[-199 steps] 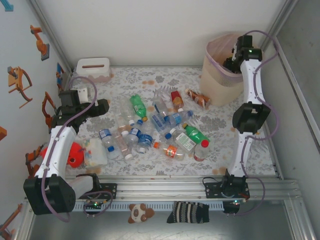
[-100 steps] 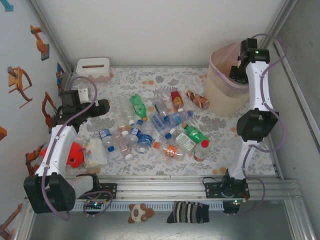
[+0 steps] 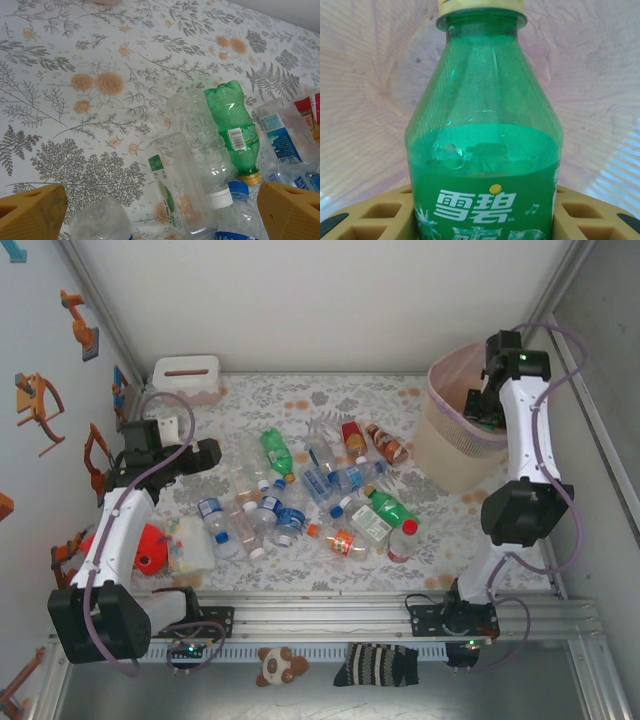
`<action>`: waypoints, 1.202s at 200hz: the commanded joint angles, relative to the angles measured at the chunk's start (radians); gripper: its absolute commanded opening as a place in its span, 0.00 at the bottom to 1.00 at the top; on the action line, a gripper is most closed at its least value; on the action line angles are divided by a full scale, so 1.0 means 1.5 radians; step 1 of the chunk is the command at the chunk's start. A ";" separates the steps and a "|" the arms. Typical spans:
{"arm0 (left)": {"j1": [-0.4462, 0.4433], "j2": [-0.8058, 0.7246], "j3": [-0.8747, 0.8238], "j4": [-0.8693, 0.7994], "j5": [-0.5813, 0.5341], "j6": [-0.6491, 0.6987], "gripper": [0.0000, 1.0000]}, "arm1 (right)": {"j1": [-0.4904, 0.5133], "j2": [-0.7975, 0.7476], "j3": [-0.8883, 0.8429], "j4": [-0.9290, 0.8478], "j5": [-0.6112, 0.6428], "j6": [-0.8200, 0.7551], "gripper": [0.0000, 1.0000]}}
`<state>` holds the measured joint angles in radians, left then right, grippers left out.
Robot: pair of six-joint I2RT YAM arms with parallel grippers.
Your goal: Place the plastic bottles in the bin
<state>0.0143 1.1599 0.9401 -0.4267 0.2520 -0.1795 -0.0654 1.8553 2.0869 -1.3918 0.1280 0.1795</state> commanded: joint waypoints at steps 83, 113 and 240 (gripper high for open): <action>0.003 0.010 0.002 -0.008 -0.004 -0.002 0.97 | -0.017 0.105 -0.023 0.259 -0.196 0.283 0.48; 0.003 0.009 0.004 -0.009 -0.005 -0.002 0.97 | -0.019 0.148 -0.029 0.291 -0.168 0.390 0.48; 0.003 0.008 0.005 -0.013 -0.010 0.001 0.97 | -0.045 0.253 -0.032 0.390 -0.179 0.530 0.77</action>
<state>0.0143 1.1721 0.9401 -0.4282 0.2436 -0.1791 -0.1108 2.2364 2.0083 -0.8303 -0.1596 0.9298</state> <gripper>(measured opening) 0.968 0.743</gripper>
